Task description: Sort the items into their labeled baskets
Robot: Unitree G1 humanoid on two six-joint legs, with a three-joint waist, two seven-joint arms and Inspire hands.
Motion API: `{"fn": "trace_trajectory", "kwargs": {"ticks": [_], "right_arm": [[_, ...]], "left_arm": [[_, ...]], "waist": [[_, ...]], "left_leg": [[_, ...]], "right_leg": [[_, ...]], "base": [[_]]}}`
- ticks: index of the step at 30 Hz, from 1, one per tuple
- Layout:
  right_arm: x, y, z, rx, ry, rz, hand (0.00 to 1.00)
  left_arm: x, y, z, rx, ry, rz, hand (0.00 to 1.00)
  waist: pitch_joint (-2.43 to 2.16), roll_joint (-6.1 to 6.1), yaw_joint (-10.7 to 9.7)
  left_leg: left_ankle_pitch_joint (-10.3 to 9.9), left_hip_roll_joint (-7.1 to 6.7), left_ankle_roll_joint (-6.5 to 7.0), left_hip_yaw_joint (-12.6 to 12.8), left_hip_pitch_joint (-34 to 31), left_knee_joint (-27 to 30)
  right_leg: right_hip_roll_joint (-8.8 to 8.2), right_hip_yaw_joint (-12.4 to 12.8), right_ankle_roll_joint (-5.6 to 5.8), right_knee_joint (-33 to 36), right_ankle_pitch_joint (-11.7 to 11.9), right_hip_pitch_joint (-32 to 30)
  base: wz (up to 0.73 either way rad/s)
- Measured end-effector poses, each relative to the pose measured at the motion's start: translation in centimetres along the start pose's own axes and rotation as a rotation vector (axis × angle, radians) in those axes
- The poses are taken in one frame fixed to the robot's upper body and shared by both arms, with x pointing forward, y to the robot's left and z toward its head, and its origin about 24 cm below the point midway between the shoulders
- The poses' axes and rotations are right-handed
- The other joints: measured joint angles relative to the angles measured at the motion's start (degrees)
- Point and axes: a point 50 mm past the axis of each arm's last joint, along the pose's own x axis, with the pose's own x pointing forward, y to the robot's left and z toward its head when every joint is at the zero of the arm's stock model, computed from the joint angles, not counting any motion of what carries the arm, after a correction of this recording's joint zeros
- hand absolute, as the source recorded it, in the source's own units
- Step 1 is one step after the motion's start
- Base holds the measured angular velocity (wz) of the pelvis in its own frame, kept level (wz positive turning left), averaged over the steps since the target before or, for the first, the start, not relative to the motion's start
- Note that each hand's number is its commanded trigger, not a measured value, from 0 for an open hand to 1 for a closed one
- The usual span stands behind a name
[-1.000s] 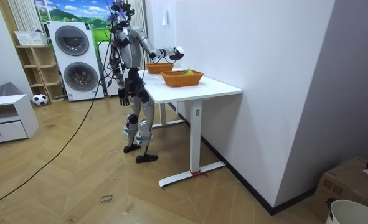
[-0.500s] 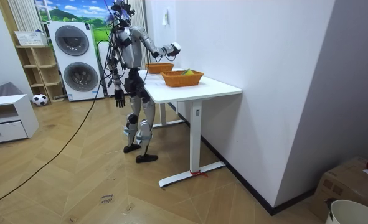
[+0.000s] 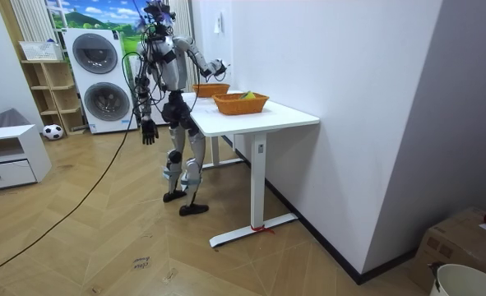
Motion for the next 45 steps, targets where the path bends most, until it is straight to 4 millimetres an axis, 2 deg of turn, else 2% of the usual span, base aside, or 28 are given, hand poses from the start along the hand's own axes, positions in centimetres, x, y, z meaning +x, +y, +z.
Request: {"fn": "trace_trajectory", "kwargs": {"ticks": [4,11,16,21,22,24,26,27,28,30,31,32,39,45], "right_arm": [[0.1,0.7,0.3,0.021,0.002,0.007,1.00],[0.3,2.7,0.1,0.040,0.020,0.066,1.00],[0.4,3.3,-0.8,0.027,0.060,0.070,1.00],[0.3,4.1,-1.0,0.015,0.068,0.102,1.00],[0.3,4.2,-0.9,0.014,0.068,0.106,0.85],[0.3,4.4,-1.1,0.014,0.075,0.113,0.80],[0.3,4.6,-1.6,0.012,0.094,0.123,0.65],[0.3,4.7,-1.8,0.010,0.103,0.127,0.62],[0.3,4.8,-1.8,0.009,0.104,0.129,0.53],[0.3,4.8,-1.8,0.009,0.104,0.130,0.07],[0.3,4.8,-1.9,0.010,0.106,0.130,0.03],[0.3,4.8,-2.0,0.011,0.112,0.132,0.00],[0.2,5.0,-2.7,0.006,0.143,0.142,0.00],[0.1,4.8,-3.1,-0.011,0.155,0.143,0.00]], "left_arm": [[-0.2,-0.6,-1.7,-0.002,0.051,-0.018,0.00],[-0.5,-1.0,-3.2,-0.010,0.091,-0.038,0.00],[-0.5,-1.0,-3.1,-0.012,0.089,-0.029,0.00],[-0.5,-0.8,-2.8,-0.011,0.072,-0.009,0.00],[-0.5,-0.8,-2.8,-0.009,0.070,-0.009,0.00],[-0.5,-0.8,-2.7,-0.007,0.069,-0.010,0.00],[-0.5,-0.8,-2.7,-0.006,0.066,-0.010,0.00],[-0.5,-0.8,-2.7,-0.003,0.064,-0.010,0.00],[-0.5,-0.8,-2.7,-0.002,0.064,-0.010,0.00],[-0.5,-0.8,-2.7,-0.002,0.063,-0.009,0.00],[-0.5,-0.7,-2.7,-0.003,0.063,-0.009,0.00],[-0.5,-0.7,-2.7,-0.002,0.063,-0.008,0.00],[-0.5,-0.5,-2.6,0.001,0.061,-0.002,0.00],[-0.5,-0.2,-2.3,0.003,0.046,0.007,0.00]], "waist": [[-0.27,-0.46,1.33],[-0.23,-0.47,2.21],[-0.19,-0.56,3.35],[-0.13,-0.59,3.57],[-0.13,-0.61,3.64],[-0.17,-0.68,3.70],[-0.25,-0.81,3.72],[-0.26,-0.89,3.72],[-0.25,-0.95,3.69],[-0.28,-1.06,3.61],[-0.27,-1.13,3.61],[-0.29,-1.17,3.66],[-0.24,-1.09,3.75],[0.03,-0.70,4.21]], "left_leg": [[-0.01,-0.14,0.00,-1.12,0.02,0.33],[-0.01,-0.60,0.01,-2.54,-0.17,0.55],[0.02,-0.68,0.05,-2.82,-0.38,0.52],[0.02,-0.72,0.06,-2.97,-0.47,0.31],[0.02,-0.73,0.07,-2.97,-0.49,0.28],[0.05,-0.76,0.11,-2.86,-0.49,0.25],[0.07,-0.81,0.13,-2.86,-0.50,0.24],[0.07,-0.83,0.14,-2.93,-0.51,0.24],[0.07,-0.84,0.14,-2.97,-0.53,0.25],[0.06,-0.85,0.15,-2.92,-0.55,0.25],[0.06,-0.85,0.15,-2.88,-0.55,0.26],[0.06,-0.85,0.15,-2.85,-0.54,0.28],[0.06,-0.85,0.15,-2.79,-0.52,0.28],[0.05,-0.86,0.17,-2.61,-0.64,0.25]], "right_leg": [[-0.03,-0.81,0.00,-0.02,0.00,0.75],[-0.49,-3.16,0.10,-0.06,-0.05,1.54],[-0.53,-3.13,0.15,-0.05,-0.08,1.47],[-0.54,-3.10,0.40,-0.06,-0.24,1.33],[-0.56,-3.12,0.41,-0.06,-0.25,1.28],[-0.61,-3.14,0.45,-0.06,-0.27,1.28],[-0.68,-3.15,0.50,-0.06,-0.31,1.28],[-0.71,-3.18,0.52,-0.05,-0.32,1.28],[-0.71,-3.22,0.52,-0.05,-0.32,1.28],[-0.72,-3.26,0.52,-0.05,-0.32,1.28],[-0.72,-3.25,0.52,-0.05,-0.32,1.30],[-0.72,-3.25,0.52,-0.04,-0.32,1.32],[-0.75,-3.17,0.52,0.00,-0.32,1.25],[-0.80,-3.09,0.52,0.04,-0.32,1.02]], "base": [[0.13],[0.11],[0.03],[0.02],[0.00],[0.00],[0.00],[0.00],[0.00],[0.00],[0.00],[0.00],[0.00],[0.00]]}}
